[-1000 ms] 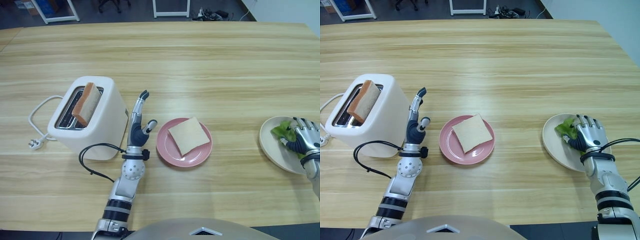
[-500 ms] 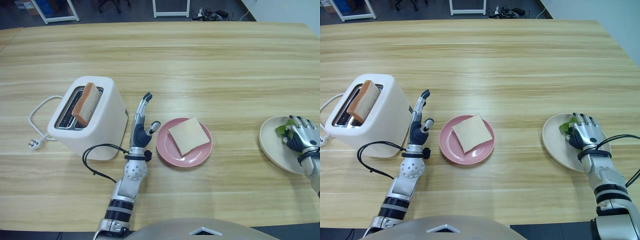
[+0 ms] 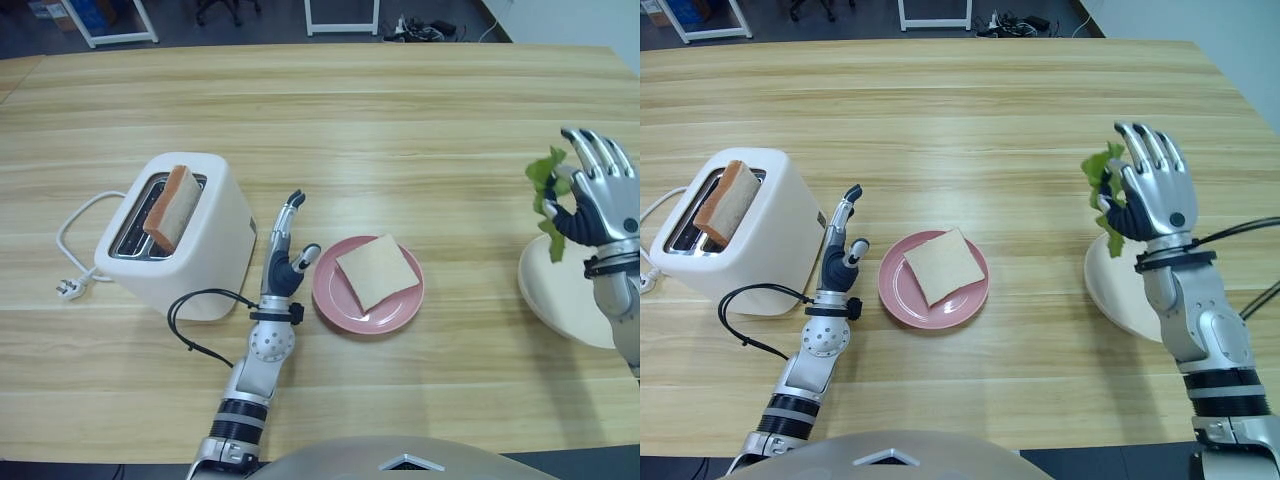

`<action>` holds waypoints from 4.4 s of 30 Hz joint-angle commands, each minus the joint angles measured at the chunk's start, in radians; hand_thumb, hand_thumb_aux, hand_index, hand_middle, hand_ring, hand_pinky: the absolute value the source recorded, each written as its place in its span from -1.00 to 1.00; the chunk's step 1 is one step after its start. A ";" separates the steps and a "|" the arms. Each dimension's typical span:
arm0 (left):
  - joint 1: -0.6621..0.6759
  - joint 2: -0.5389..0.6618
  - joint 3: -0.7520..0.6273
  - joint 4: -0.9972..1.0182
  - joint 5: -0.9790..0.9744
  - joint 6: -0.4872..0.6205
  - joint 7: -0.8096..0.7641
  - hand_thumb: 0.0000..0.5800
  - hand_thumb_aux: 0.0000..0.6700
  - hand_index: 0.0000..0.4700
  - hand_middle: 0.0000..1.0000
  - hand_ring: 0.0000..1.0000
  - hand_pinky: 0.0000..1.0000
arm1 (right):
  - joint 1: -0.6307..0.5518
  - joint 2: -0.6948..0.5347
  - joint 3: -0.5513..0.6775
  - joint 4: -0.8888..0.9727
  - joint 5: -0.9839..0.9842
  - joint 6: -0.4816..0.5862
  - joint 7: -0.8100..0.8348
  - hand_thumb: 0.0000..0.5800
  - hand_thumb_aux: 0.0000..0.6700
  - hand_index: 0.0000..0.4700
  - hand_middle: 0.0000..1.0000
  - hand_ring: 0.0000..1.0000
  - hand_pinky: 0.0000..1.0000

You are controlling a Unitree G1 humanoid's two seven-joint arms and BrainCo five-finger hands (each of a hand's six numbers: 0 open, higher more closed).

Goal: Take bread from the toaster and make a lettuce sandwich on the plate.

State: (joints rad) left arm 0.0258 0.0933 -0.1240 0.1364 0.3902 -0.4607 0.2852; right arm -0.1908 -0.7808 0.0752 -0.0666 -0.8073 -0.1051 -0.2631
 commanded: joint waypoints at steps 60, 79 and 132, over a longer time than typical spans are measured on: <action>-0.039 -0.018 -0.012 0.160 -0.031 -0.017 -0.009 -1.00 -1.00 -1.00 -1.00 -1.00 -1.00 | 0.049 0.329 0.481 0.054 -0.215 -0.170 0.152 1.00 1.00 1.00 -1.00 -1.00 -1.00; -0.040 -0.018 -0.028 0.179 -0.019 -0.019 0.011 -1.00 -1.00 -1.00 -1.00 -1.00 -1.00 | 0.122 0.306 0.362 0.006 -0.001 -0.228 0.175 -1.00 -1.00 -1.00 -1.00 -1.00 -1.00; 0.069 0.219 0.434 -0.846 0.425 0.207 0.262 1.00 1.00 1.00 1.00 1.00 1.00 | 0.186 0.488 -0.197 0.030 0.792 -0.124 0.331 -1.00 -1.00 -1.00 -1.00 -1.00 -1.00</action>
State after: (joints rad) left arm 0.1036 0.3255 0.3531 -0.6612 0.8453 -0.1815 0.5316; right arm -0.0046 -0.3017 -0.1240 -0.0410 -0.0035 -0.2265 0.0667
